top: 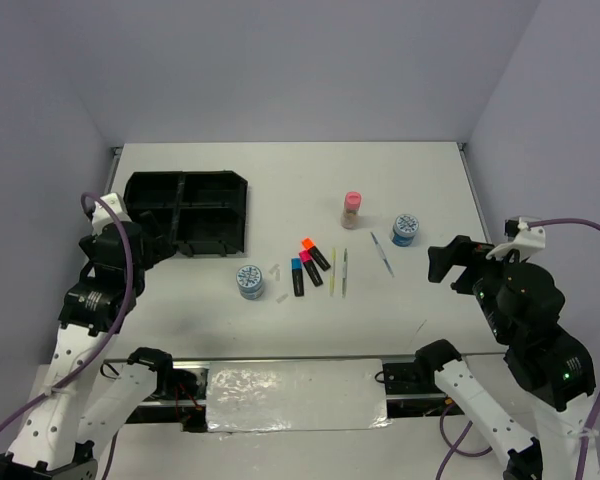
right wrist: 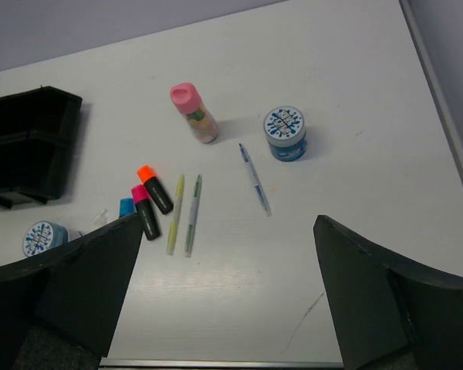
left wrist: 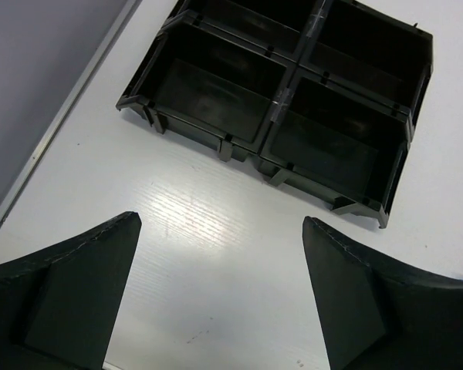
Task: Sort the stationery into containers
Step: Pick up the pen from the center of the board.
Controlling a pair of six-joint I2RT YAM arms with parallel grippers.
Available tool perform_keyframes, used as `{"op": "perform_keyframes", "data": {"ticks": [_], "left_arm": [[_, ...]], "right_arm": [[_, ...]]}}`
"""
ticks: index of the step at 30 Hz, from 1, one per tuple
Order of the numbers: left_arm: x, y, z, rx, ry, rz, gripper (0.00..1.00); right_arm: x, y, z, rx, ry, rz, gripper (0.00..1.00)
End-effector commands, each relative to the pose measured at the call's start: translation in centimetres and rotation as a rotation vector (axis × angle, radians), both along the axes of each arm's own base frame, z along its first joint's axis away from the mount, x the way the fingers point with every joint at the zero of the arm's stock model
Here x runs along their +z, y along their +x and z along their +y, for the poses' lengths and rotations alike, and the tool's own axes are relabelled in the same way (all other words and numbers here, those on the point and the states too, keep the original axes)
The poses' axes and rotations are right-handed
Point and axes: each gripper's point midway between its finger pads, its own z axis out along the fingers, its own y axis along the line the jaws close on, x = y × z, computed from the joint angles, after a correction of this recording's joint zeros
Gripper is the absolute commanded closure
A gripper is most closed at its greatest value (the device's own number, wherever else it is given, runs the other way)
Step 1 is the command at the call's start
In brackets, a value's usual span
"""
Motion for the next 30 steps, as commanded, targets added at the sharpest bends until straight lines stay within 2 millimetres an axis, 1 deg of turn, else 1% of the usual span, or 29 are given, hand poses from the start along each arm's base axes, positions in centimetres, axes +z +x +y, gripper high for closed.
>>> {"op": "perform_keyframes", "data": {"ticks": [1, 3, 6, 7, 8, 9, 10, 11, 12, 13, 14, 15, 16, 17, 18, 19, 20, 21, 22, 25, 26, 29, 30], "left_arm": [[1.4, 0.0, 0.7, 0.047, 0.004, -0.04, 0.01], [1.4, -0.1, 0.7, 0.048, 0.001, -0.044, 0.01], [1.3, -0.1, 0.9, 0.067, 0.0, -0.043, 0.01], [1.2, -0.1, 1.0, 0.071, 0.002, -0.038, 0.01], [1.1, -0.1, 1.2, 0.081, 0.005, -0.03, 0.01], [1.1, -0.1, 1.2, 0.085, 0.005, -0.029, 0.01], [1.1, -0.1, 1.3, 0.089, 0.007, -0.028, 0.01], [1.0, -0.1, 1.4, 0.096, 0.008, -0.023, 0.01], [0.8, -0.1, 1.5, 0.103, 0.01, -0.018, 0.01], [0.7, -0.1, 1.5, 0.104, 0.011, -0.019, 0.01], [0.7, -0.1, 1.5, 0.1, 0.012, -0.022, 0.01], [0.9, 0.1, 1.2, 0.083, 0.007, -0.032, 0.01], [0.7, 0.2, 1.0, 0.069, 0.006, -0.033, 0.01], [0.6, 0.4, 0.8, 0.055, 0.005, -0.033, 0.01], [0.6, 0.6, 0.6, 0.041, 0.002, -0.035, 0.01], [0.4, 0.7, 0.5, 0.036, 0.002, -0.029, 0.01], [0.0, 0.8, 0.4, 0.03, 0.004, -0.014, 0.01], [-0.1, 0.9, 0.3, 0.025, 0.006, -0.008, 0.01], [-0.1, 1.0, 0.0, 0.01, 0.002, -0.004, 0.01], [-0.6, 1.4, -0.3, -0.006, 0.003, 0.018, 0.01], [-0.7, 1.5, -0.5, -0.016, 0.002, 0.023, 0.01], [-0.9, 1.8, -1.0, -0.052, -0.002, 0.03, 0.01], [-0.9, 1.8, -1.1, -0.057, -0.003, 0.031, 0.01]], "right_arm": [[0.4, 0.3, 0.3, 0.008, 0.01, -0.011, 0.0], [0.3, 0.3, 0.5, 0.018, 0.01, -0.016, 0.0], [0.0, 0.6, 1.4, 0.065, 0.013, -0.028, 0.0], [0.8, 1.1, 2.7, 0.129, 0.037, -0.07, 0.0], [-0.2, 1.7, 3.6, 0.16, 0.039, -0.057, 0.0], [-0.6, 3.1, 4.5, 0.179, 0.039, -0.041, 0.0], [-1.6, 3.9, 5.1, 0.196, 0.027, -0.001, 0.0], [-3.2, 5.0, 5.7, 0.205, 0.005, 0.057, 0.0], [-4.4, 6.2, 5.8, 0.199, -0.029, 0.099, 0.0], [-7.2, 8.1, 6.0, 0.173, -0.079, 0.219, 0.0], [-7.7, 9.3, 4.9, 0.091, -0.124, 0.26, 0.0], [-9.0, 10.0, 4.6, 0.06, -0.156, 0.321, 0.0], [-11.4, 11.6, 4.8, 0.056, -0.208, 0.413, 0.01], [-12.4, 12.6, 4.9, 0.063, -0.223, 0.44, 0.04], [-13.0, 14.2, 6.8, 0.175, -0.202, 0.428, 0.09], [-15.9, 15.6, 6.7, 0.198, -0.195, 0.511, 0.18], [-16.6, 16.4, 6.8, 0.204, -0.19, 0.543, 0.24], [-17.7, 17.1, 5.9, 0.164, -0.221, 0.585, 0.28], [-19.7, 17.9, 5.7, 0.154, -0.248, 0.649, 0.35], [-21.7, 18.7, 5.5, 0.176, -0.293, 0.691, 0.42], [-22.9, 18.7, 5.4, 0.173, -0.296, 0.725, 0.45], [-24.5, 18.8, 5.7, 0.212, -0.276, 0.756, 0.46], [-25.6, 18.9, 5.9, 0.225, -0.269, 0.782, 0.47]]}}
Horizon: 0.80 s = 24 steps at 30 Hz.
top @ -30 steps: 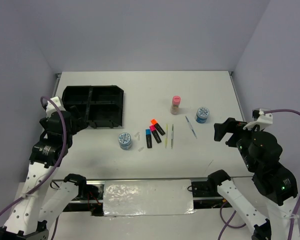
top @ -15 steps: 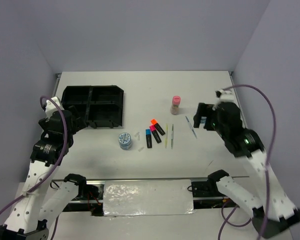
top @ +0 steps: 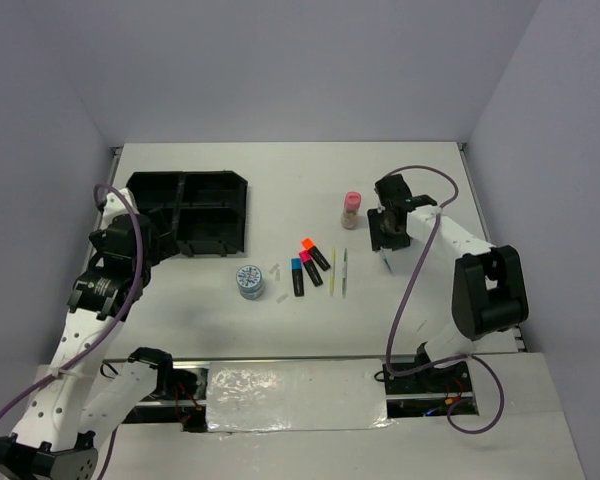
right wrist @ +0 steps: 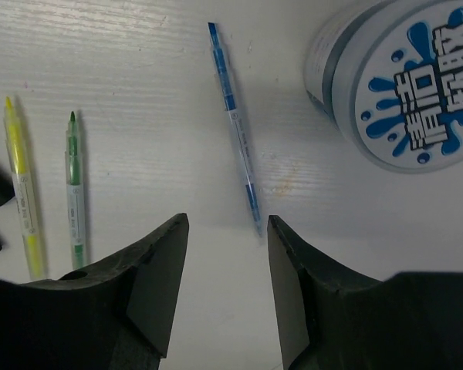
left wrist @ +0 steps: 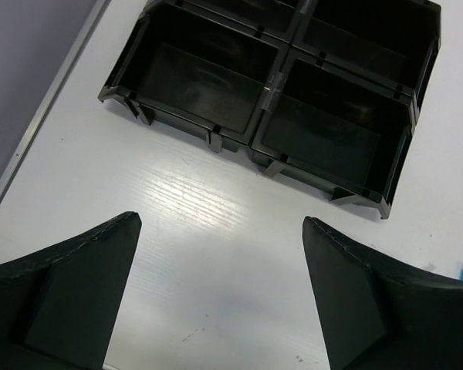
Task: Sort the stationery into containers
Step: Pick up the pen from the center of the board.
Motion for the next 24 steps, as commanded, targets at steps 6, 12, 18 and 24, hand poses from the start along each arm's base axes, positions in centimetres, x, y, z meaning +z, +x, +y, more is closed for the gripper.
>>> {"op": "perform_keyframes", "data": {"ticks": [6, 12, 18, 24], "left_arm": [[0.6, 0.8, -1.0, -0.071, -0.01, -0.033, 0.01], [0.7, 0.9, -1.4, -0.096, -0.012, -0.038, 0.01], [0.9, 0.9, -1.4, -0.103, -0.009, -0.043, 0.01], [2.5, 1.9, -4.3, -0.255, -0.07, -0.084, 0.01]], "right_arm": [[-2.4, 3.4, 0.9, 0.042, 0.043, 0.001, 0.48], [-5.3, 3.0, 0.9, 0.034, 0.045, 0.098, 0.51], [-6.8, 1.7, 1.1, 0.036, 0.067, 0.171, 0.7], [-6.1, 0.9, 1.0, 0.001, 0.085, 0.149, 1.0]]}}
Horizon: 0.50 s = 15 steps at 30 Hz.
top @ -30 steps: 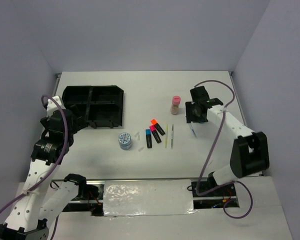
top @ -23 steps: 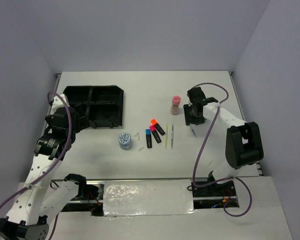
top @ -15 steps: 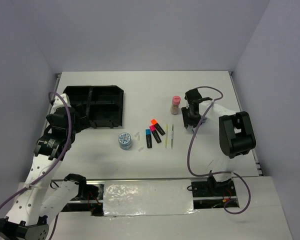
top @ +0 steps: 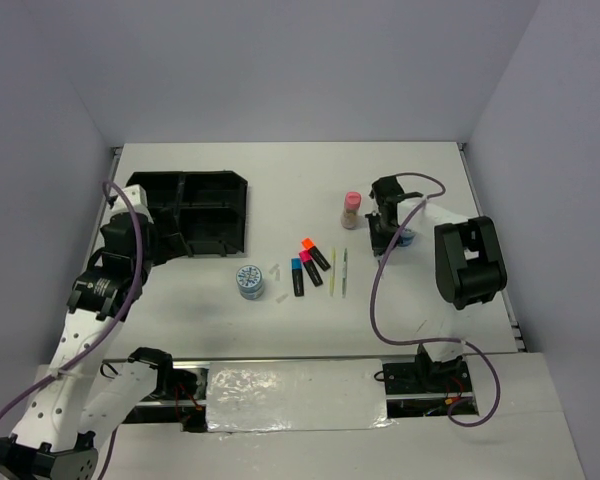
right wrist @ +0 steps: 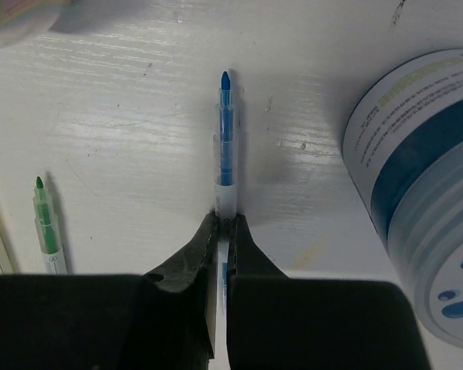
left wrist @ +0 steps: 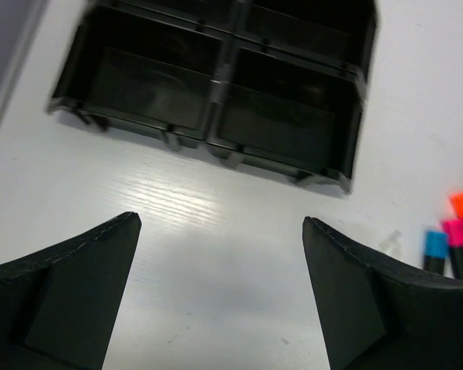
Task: Sort the stationery into containers
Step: Pick up the pen from the center of the board.
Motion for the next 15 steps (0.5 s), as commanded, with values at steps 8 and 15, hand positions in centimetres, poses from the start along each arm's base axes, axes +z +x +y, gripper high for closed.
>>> {"op": "perform_keyframes", "data": {"ticks": [8, 15], "left_arm": [[4.7, 4.6, -15.0, -0.548, -0.031, 0.027, 0.01], [-5.2, 5.8, -23.4, -0.717, 0.048, 0.319, 0.23]], "right_arm": [[10.8, -3.1, 3.8, -0.1, 0.334, -0.321, 1.0], [18.8, -8.5, 5.8, -0.047, 0.427, -0.535, 1.0]]}}
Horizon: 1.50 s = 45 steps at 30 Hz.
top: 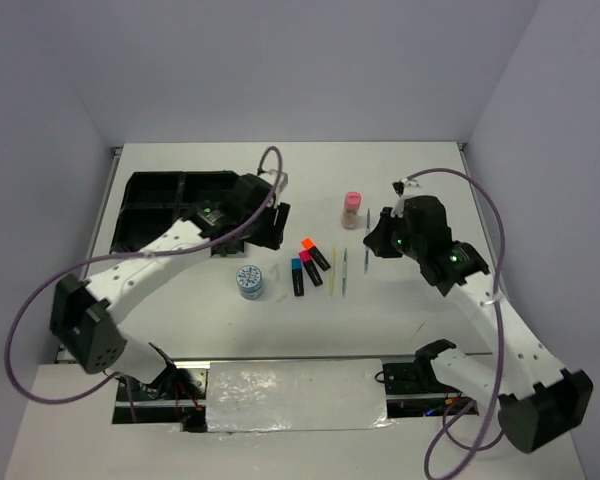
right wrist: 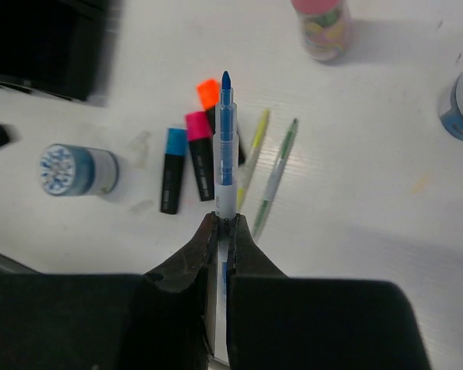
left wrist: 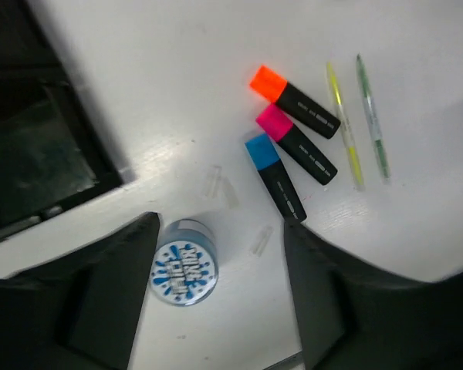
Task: Sort the stationery into containers
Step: Close the pen cap on the pen.
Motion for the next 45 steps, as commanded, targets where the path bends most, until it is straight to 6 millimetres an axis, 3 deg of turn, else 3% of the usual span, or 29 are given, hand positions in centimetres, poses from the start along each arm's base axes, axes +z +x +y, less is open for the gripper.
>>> {"op": "perform_keyframes", "data": {"ticks": [1, 4, 11, 26, 45], "left_arm": [[-4.2, 0.3, -0.9, -0.014, 0.076, 0.095, 0.32], [-7.3, 1.0, -0.8, -0.003, 0.139, 0.136, 0.41], [-12.3, 1.1, -0.9, -0.01, 0.233, 0.231, 0.43], [-17.0, 1.8, -0.9, 0.014, 0.298, 0.286, 0.46], [-19.3, 1.5, -0.3, 0.027, 0.327, 0.314, 0.49]], "right_arm": [[1.7, -2.2, 0.1, -0.033, 0.066, -0.029, 1.0], [2.9, -3.9, -0.1, -0.012, 0.084, -0.056, 1.0], [4.0, -5.7, -0.6, 0.005, 0.095, -0.095, 1.0], [5.1, -7.6, -0.3, 0.067, 0.099, -0.119, 1.0], [5.6, -8.1, 0.8, 0.11, 0.112, -0.123, 1.0]]}}
